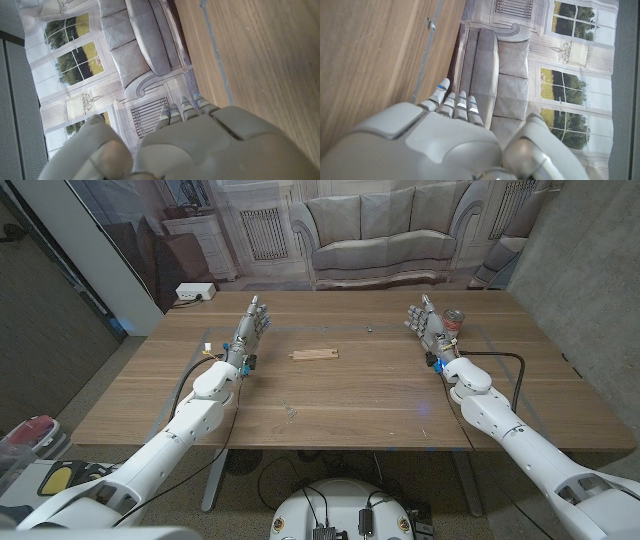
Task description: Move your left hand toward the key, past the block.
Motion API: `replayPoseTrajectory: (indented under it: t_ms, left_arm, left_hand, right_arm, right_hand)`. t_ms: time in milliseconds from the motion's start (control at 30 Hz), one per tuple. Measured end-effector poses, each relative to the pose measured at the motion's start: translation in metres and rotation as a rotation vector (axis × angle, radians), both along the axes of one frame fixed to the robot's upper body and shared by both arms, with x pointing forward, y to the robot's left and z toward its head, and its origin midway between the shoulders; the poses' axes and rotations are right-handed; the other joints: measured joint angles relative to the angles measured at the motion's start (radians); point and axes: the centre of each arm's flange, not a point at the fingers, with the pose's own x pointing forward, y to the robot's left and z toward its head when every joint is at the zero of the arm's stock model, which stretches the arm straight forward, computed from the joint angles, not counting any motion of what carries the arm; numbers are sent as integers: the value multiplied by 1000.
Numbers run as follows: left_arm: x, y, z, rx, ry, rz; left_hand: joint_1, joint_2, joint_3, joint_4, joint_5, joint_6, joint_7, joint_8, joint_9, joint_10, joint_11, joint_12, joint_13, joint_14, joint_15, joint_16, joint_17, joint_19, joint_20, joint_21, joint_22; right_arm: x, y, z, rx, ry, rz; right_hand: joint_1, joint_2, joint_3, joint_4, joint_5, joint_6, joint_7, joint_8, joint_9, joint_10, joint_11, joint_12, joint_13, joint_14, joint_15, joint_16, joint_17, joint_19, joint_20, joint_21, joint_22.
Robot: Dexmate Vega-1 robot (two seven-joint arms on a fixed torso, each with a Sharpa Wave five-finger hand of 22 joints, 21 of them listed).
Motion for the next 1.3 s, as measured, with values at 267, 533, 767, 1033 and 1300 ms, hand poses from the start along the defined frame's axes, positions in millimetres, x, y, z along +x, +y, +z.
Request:
replayPoseTrajectory:
  t_ms: [267, 533, 767, 1033, 1300]
  left_arm:
    - [-4, 1, 1, -13, -1, 16]
    - [-7, 0, 3, -13, -7, 19]
    - [-14, 0, 5, -3, -10, 22]
    - [-20, 2, 6, 3, -16, 28]
    - [-30, 4, 2, 9, -59, 43]
  left_hand:
    - [6, -1, 0, 0, 0, 0, 0, 0, 0, 0, 0, 0, 0, 0, 0, 0, 0, 0, 0, 0, 0]
    - [12, 4, 0, 0, 4, 0, 0, 0, 0, 0, 0, 4, 0, 0, 0, 0, 0, 0, 0, 0, 0]
    - [12, 4, 0, 0, 6, 0, 0, 0, 0, 9, -2, 4, 0, 0, 0, 8, 0, 0, 0, 0, 0]
    - [22, 15, 0, 0, 11, 9, 4, 0, 0, 28, -5, 9, 0, 28, 3, 13, 3, 16, 3, 12, 0]
    - [38, 30, 0, -9, 19, 63, -5, 15, 0, 81, -16, 23, 0, 84, 7, 23, 5, 81, 2, 33, 5]
  right_arm:
    - [7, 5, -2, 0, 12, 20]
    - [7, 6, -3, 6, 11, 32]
    - [3, 7, -5, 3, 3, 42]
    - [-6, 6, -5, -1, -19, 46]
    - [-15, 5, -5, -10, -33, 35]
  right_hand:
    - [0, 0, 0, 0, 0, 0, 0, 0, 0, 0, 0, 0, 0, 0, 0, 0, 0, 0, 0, 0, 0]
    - [0, 0, 0, 0, 0, 0, 0, 0, 0, 3, -4, 0, 0, 0, 0, 0, 0, 0, 0, 0, 0]
    - [0, 0, 0, 0, 0, 0, 0, 0, 0, 3, -4, 0, 0, 0, 0, 0, 0, 4, -4, -5, 0]
    - [0, 0, 0, 0, 0, 5, -5, 0, 0, 3, -4, 0, 0, 0, 0, 0, 0, 4, -4, -5, 0]
    - [0, 0, 0, 0, 0, 5, -5, 0, 0, 3, -4, 0, 0, 0, 0, 0, 0, 4, -4, -13, 0]
